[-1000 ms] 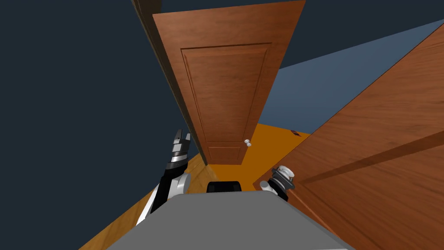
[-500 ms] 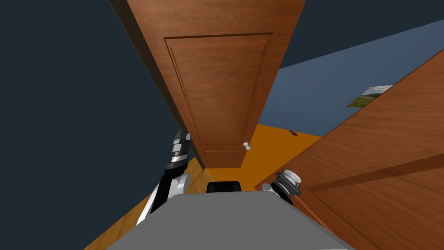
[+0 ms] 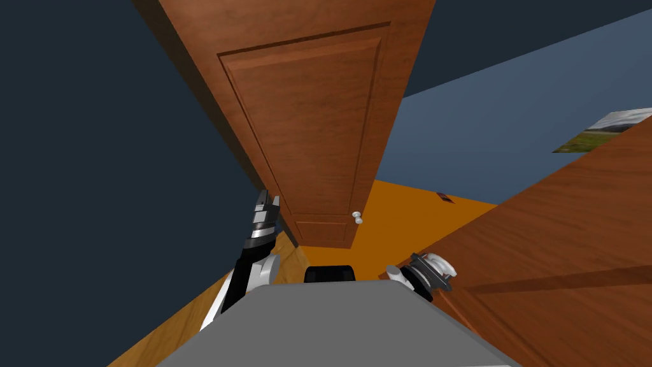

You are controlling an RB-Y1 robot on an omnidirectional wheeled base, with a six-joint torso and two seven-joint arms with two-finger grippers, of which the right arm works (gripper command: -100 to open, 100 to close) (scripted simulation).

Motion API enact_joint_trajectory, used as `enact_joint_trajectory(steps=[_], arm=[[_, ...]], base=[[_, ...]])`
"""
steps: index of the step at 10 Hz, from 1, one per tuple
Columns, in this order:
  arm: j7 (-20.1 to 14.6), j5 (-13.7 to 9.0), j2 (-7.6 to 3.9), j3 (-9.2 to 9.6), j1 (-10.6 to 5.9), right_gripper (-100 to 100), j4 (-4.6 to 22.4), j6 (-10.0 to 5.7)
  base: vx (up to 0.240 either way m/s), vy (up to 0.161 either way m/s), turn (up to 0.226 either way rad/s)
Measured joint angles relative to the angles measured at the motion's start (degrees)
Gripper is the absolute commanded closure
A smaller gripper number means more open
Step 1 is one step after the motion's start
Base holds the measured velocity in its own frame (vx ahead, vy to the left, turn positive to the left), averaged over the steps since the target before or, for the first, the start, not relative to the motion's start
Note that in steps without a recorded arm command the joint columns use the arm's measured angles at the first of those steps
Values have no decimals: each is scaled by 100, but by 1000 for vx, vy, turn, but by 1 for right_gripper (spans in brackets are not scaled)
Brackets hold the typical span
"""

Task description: Push the door open

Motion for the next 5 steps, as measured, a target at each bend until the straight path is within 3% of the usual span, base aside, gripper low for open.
enact_joint_trajectory(steps=[3,4,5], arm=[[17,-118,-124,-174,-225,100,358,-275],[105,-187,-65,-262,-212,100,255,-305],[138,-236,-103,-338,-329,100,417,-420]], base=[[12,-118,77],[4,-132,78],[10,-110,73]])
